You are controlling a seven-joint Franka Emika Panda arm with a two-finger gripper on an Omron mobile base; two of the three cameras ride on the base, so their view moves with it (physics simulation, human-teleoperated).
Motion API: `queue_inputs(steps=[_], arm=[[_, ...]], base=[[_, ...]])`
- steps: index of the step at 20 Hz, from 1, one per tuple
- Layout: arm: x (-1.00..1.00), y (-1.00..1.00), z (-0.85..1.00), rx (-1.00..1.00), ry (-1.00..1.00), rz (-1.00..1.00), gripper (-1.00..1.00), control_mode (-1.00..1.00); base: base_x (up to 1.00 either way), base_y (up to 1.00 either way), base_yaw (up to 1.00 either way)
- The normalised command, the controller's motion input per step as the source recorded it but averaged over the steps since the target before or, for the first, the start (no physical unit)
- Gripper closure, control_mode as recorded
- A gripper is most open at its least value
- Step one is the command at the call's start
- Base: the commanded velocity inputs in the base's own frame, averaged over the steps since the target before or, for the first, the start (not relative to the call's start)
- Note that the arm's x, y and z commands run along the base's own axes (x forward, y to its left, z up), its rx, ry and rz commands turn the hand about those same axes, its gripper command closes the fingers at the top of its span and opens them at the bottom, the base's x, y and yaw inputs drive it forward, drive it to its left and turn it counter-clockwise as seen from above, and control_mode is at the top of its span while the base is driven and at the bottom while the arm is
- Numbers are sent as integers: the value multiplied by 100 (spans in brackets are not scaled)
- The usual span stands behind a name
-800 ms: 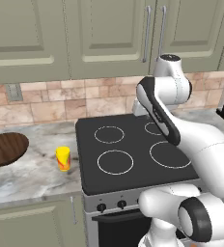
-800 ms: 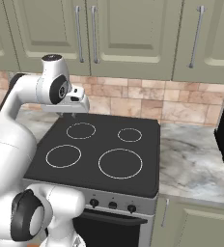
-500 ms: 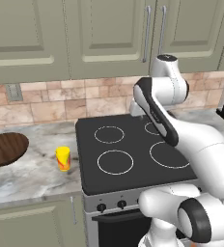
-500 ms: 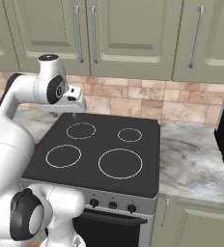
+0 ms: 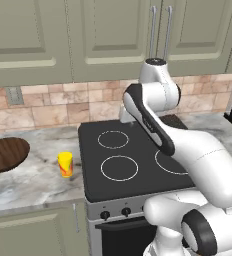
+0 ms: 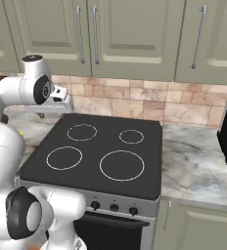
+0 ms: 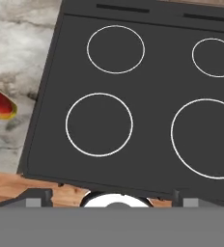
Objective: Pick the cup and bowl from the counter and place them on the counter next to the sink.
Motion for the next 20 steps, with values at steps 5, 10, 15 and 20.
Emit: queue_inputs(steps=[5, 10, 15, 20], arm=[[0, 77, -9, 0, 0, -1, -100, -100], [-1, 70, -24, 3, 0, 0, -100, -100], [-1, 54, -24, 7, 0, 0, -100, -100], [0, 51, -10, 6, 0, 0, -100, -100]], base=[[0, 0, 0], [0, 0, 0], [0, 0, 0], [0, 0, 0]])
